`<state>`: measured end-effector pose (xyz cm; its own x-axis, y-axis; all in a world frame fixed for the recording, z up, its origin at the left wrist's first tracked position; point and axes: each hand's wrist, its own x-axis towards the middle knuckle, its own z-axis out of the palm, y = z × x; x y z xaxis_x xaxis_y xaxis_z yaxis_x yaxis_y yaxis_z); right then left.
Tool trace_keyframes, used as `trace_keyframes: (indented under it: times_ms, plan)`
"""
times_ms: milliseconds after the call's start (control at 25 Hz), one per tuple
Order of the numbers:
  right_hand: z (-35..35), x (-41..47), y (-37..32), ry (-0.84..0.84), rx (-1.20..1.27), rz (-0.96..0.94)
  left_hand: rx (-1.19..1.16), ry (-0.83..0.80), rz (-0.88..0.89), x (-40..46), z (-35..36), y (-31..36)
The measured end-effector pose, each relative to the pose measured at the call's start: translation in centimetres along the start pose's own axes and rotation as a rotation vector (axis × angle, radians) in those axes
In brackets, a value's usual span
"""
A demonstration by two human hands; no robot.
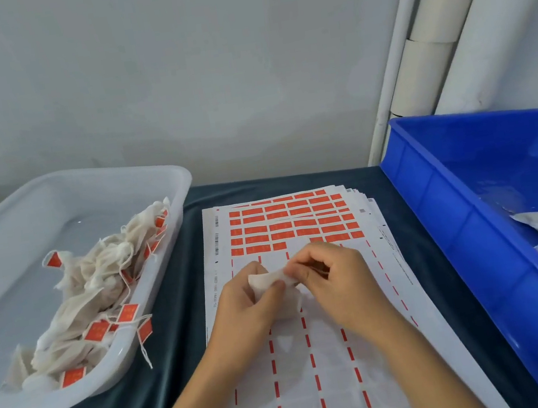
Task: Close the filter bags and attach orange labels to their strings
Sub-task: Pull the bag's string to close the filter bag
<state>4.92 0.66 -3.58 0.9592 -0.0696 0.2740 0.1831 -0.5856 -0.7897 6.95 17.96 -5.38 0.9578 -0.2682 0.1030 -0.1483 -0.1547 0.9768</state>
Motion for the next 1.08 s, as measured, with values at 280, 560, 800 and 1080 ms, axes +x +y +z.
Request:
trace_keyframes:
  times_ms: [280, 560, 800, 1080]
  plan:
    - [0.9, -1.3, 1.7, 0.192, 0.112, -0.051, -0.008, -0.187, -0.008, -0.4, 0.2, 0.2]
    - [0.3, -1.5, 1.7, 0.462, -0.043, -0.190, 0.193, -0.229, -0.020, -0.4, 0.6, -0.4]
    - [-0.6, -1.6, 1.8, 0.738, -0.206, -0.281, 0.241, -0.244, -0.001, -0.6, 0.7, -0.1]
    - [-0.7, -1.4, 1.7, 0.682, -0.006, -0.189, 0.072, -0.290, -0.089, -1.0, 0.5, -0.3]
